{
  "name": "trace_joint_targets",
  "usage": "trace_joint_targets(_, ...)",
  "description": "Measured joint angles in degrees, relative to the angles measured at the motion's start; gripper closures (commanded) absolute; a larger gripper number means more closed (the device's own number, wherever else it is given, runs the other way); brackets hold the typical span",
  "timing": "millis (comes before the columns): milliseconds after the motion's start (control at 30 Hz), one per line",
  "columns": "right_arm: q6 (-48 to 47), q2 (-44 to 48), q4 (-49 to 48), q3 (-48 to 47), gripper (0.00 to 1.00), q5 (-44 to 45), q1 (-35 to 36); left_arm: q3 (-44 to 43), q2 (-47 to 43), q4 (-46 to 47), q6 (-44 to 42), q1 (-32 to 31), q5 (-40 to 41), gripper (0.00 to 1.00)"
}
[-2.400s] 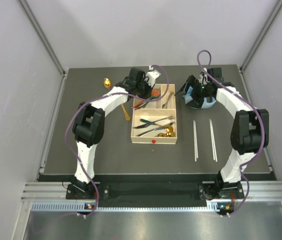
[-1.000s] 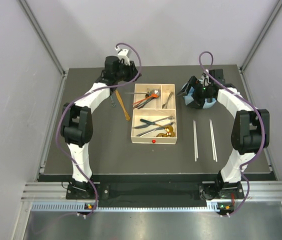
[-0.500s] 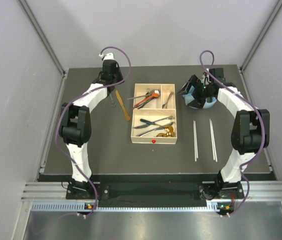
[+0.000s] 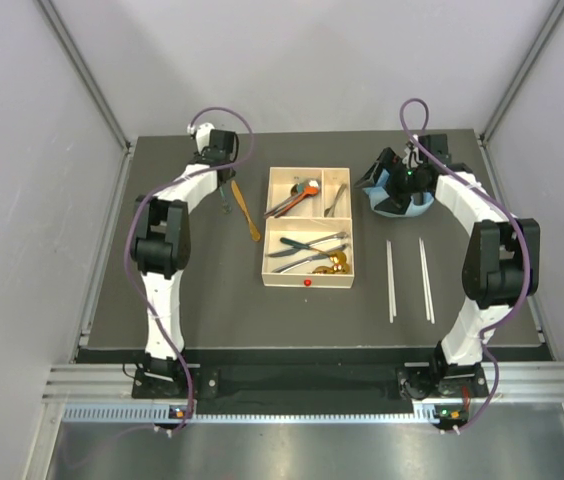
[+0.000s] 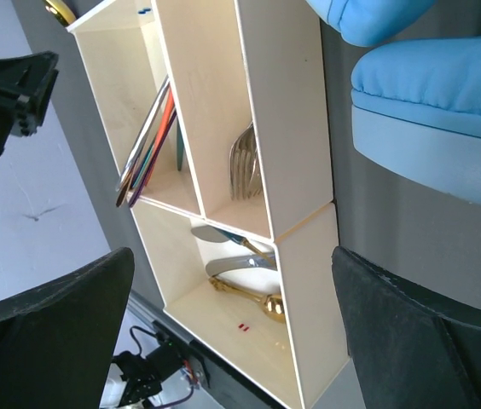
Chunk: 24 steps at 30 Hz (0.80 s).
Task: Sort the eating utensils into containers
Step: Pick up the spoon from the center of the board.
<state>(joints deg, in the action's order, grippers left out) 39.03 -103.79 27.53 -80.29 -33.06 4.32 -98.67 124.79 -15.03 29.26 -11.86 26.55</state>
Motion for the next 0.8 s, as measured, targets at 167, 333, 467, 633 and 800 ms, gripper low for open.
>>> trace_joint_targets(167,0.0,0.0,0.0,-0.1,0.00,-0.4,0.0,-4.7,4.9,-3.5,1.3,0.8,0.1,0.60)
trace_joint_targets(333,-0.3,0.0,0.0,-0.1,0.00,-0.7,0.0,-4.8,5.5,-5.1,2.1,1.7,0.4,0.60)
trace_joint_targets(467,-0.3,0.0,0.0,-0.1,0.01,-0.8,0.0,-5.0,5.7,-5.5,2.1,2.1,0.6,0.60)
trace_joint_targets(633,-0.4,-0.4,0.0,-0.8,0.01,-0.9,0.0,-5.1,6.3,-5.6,1.9,2.1,0.3,0.61)
trace_joint_targets(800,-0.4,-0.9,0.0,-1.1,0.01,-0.9,0.0,-5.1,6.8,-5.4,1.6,2.1,-0.7,0.61)
